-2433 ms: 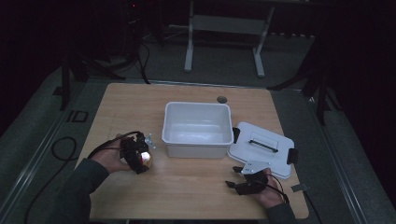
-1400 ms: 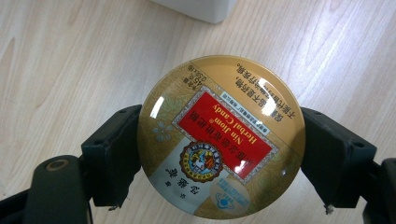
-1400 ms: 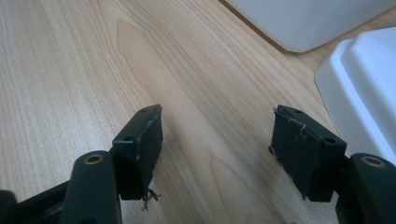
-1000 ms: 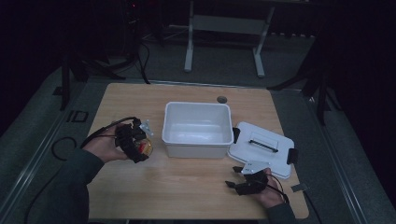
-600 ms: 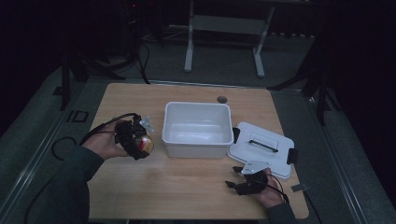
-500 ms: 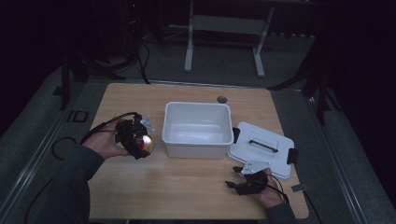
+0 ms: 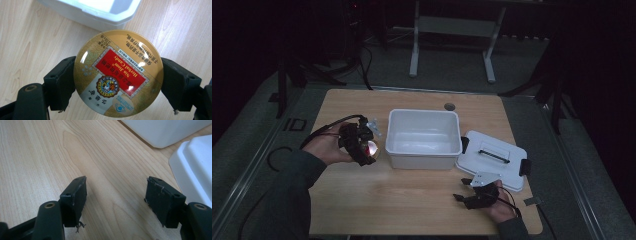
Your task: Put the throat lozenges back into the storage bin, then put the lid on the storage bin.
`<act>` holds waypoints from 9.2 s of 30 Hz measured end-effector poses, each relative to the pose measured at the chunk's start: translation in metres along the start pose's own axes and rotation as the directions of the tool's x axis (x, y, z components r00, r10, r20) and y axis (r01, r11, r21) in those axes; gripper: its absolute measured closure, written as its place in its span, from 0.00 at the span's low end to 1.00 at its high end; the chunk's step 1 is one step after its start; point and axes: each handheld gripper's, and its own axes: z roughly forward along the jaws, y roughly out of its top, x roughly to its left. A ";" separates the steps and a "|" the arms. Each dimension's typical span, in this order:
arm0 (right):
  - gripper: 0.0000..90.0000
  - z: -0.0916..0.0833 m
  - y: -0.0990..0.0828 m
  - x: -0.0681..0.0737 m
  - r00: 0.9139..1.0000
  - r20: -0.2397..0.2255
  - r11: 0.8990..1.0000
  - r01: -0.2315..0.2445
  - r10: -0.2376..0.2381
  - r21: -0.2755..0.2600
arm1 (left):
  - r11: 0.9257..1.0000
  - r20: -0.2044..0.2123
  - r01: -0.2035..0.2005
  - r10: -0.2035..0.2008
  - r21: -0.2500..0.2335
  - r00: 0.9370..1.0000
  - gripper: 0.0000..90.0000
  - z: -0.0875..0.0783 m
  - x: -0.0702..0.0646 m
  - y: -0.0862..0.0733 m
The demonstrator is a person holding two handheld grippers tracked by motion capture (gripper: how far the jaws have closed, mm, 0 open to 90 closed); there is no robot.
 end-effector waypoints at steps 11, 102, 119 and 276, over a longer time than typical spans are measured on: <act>0.36 0.000 0.000 0.000 1.000 -0.001 1.000 0.001 -0.001 0.000 | 1.000 0.001 -0.002 0.002 0.005 1.000 0.23 -0.008 0.002 0.013; 0.36 0.000 0.000 0.000 1.000 -0.003 1.000 0.003 -0.003 0.001 | 1.000 -0.011 -0.015 0.015 0.009 1.000 0.22 0.027 0.013 0.095; 0.36 0.000 0.000 0.000 1.000 -0.005 1.000 0.005 -0.005 0.001 | 0.999 -0.024 0.004 -0.005 -0.038 1.000 0.22 0.023 0.018 0.094; 0.58 -0.084 0.072 -0.089 0.956 0.217 0.946 0.125 -0.195 0.300 | 0.941 0.063 0.154 -0.141 -0.301 0.988 0.61 0.131 -0.068 -0.063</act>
